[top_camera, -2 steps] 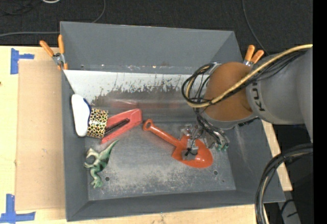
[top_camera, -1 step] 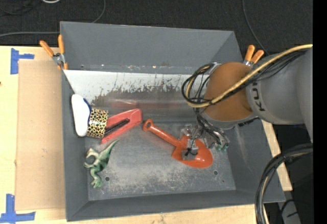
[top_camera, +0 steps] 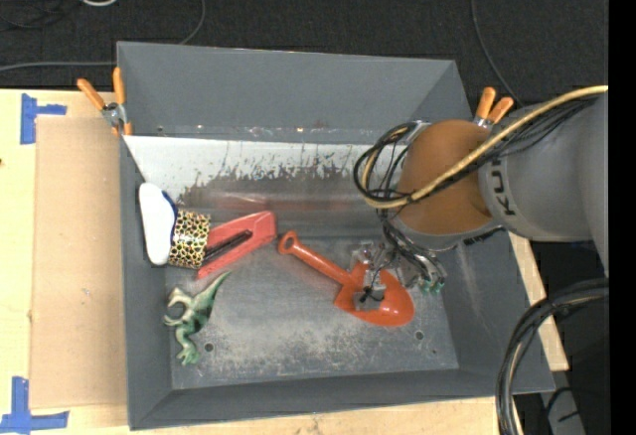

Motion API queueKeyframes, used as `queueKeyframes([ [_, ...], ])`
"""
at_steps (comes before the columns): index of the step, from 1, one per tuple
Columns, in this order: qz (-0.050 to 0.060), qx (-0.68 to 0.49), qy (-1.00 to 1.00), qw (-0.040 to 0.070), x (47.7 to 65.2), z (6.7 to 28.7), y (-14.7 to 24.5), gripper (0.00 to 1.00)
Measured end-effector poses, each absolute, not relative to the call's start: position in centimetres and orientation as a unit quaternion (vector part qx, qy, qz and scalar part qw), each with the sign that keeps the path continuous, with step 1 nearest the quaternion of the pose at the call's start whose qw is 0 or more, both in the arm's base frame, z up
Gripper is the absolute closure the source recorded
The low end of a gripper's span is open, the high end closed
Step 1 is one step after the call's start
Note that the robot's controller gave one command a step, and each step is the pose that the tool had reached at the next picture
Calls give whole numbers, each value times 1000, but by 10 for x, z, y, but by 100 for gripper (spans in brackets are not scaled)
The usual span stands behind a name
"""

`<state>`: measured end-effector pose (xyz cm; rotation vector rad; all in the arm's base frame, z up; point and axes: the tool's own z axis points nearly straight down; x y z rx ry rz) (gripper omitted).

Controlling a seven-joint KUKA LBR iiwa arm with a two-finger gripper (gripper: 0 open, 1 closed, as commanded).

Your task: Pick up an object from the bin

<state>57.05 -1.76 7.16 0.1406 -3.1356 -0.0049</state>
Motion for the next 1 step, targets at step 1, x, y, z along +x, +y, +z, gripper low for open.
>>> queueKeyframes([
  [1,-2,45,-999,6,568,88,-17,100],
])
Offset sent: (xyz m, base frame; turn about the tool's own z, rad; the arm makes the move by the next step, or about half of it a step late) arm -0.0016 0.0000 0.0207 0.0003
